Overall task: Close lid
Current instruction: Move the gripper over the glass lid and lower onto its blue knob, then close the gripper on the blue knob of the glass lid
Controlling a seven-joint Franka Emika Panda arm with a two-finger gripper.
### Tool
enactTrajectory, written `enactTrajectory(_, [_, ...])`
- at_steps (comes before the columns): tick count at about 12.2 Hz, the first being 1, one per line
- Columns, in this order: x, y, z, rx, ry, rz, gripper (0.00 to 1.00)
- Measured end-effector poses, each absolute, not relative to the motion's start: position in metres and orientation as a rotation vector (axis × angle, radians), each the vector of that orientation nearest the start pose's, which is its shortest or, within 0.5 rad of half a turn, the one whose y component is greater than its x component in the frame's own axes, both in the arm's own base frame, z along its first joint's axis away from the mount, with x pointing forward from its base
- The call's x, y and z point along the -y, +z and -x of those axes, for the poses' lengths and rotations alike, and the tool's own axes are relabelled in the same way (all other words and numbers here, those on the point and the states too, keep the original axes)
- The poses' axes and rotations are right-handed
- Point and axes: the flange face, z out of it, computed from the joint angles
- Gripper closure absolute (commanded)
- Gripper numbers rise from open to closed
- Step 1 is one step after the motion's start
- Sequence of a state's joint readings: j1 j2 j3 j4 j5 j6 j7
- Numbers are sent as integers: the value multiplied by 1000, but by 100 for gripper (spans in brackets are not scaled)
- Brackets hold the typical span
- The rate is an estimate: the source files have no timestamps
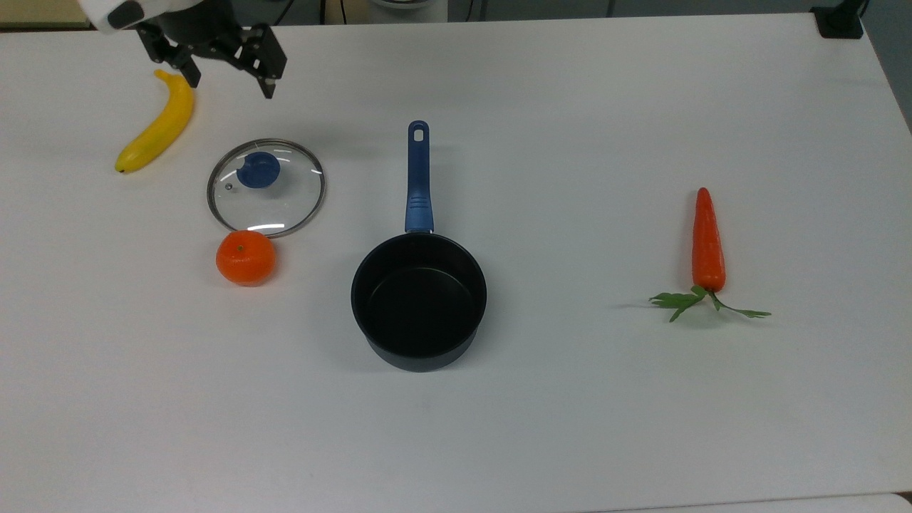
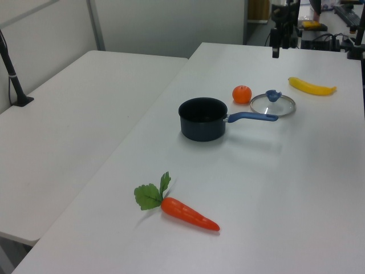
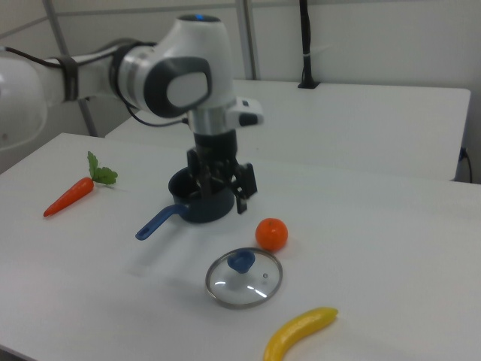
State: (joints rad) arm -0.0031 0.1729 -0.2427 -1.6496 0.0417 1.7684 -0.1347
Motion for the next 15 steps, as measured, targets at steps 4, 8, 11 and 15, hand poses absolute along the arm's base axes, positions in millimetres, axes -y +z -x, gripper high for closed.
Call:
enactTrajectory(4, [179, 443, -594, -409, 6, 3099, 1])
enactTrajectory(8, [170, 391, -593, -435, -12, 3106, 5])
enactTrajectory(11, [145, 355, -607, -477, -48, 3112, 10])
enactTrajectory(15, [135, 342, -611, -471, -35, 3118, 17])
